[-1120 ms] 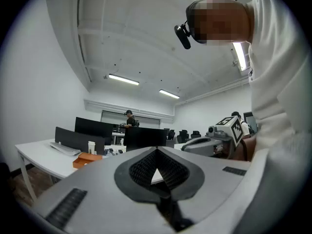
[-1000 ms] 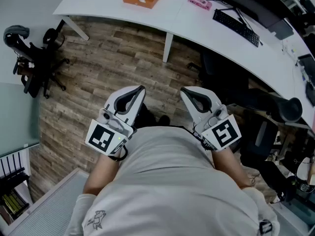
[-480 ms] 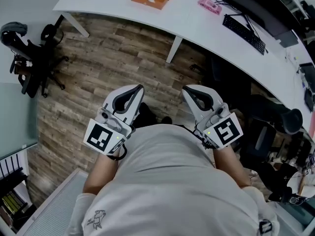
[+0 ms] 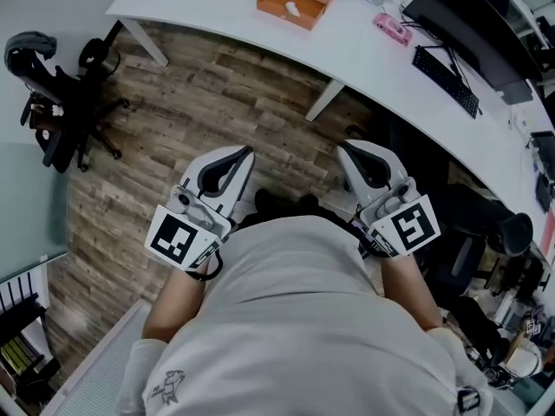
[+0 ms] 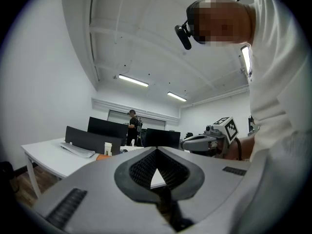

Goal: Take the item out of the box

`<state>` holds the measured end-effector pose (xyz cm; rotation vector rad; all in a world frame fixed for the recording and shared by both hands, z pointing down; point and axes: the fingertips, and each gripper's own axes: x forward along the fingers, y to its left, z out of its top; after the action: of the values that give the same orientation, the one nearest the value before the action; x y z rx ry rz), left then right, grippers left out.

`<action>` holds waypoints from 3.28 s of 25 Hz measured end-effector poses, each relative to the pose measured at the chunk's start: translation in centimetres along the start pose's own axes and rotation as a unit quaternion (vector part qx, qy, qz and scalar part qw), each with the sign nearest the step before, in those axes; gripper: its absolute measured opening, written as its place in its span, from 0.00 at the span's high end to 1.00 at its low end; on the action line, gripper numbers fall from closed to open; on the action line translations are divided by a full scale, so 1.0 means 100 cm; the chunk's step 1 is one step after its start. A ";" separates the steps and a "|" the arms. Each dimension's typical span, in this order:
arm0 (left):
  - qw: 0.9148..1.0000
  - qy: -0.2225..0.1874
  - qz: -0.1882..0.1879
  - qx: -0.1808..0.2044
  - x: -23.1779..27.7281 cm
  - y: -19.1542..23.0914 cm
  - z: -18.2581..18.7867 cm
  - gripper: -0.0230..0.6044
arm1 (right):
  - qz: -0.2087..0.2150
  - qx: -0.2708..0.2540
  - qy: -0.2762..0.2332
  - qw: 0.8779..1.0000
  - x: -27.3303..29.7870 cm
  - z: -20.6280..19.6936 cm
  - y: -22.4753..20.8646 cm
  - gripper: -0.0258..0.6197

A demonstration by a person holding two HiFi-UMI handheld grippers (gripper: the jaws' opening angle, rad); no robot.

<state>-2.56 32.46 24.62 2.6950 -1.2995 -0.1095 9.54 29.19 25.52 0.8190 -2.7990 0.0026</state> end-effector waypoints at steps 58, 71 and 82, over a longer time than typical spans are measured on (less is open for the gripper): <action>0.998 0.019 0.057 -0.001 0.294 0.219 0.008 0.97 | 0.054 0.023 0.001 0.998 0.207 -0.014 -0.327 0.96; 0.999 0.031 0.020 -0.007 0.349 0.271 0.007 0.97 | 0.042 0.047 0.023 0.998 0.258 -0.021 -0.373 0.96; 0.999 0.050 -0.002 -0.019 0.386 0.353 0.009 0.97 | 0.024 0.075 0.045 0.996 0.332 -0.025 -0.414 0.96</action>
<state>-5.87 -19.55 29.49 2.6352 -1.2503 0.0005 4.97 -23.25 32.58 0.7635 -2.7574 0.2554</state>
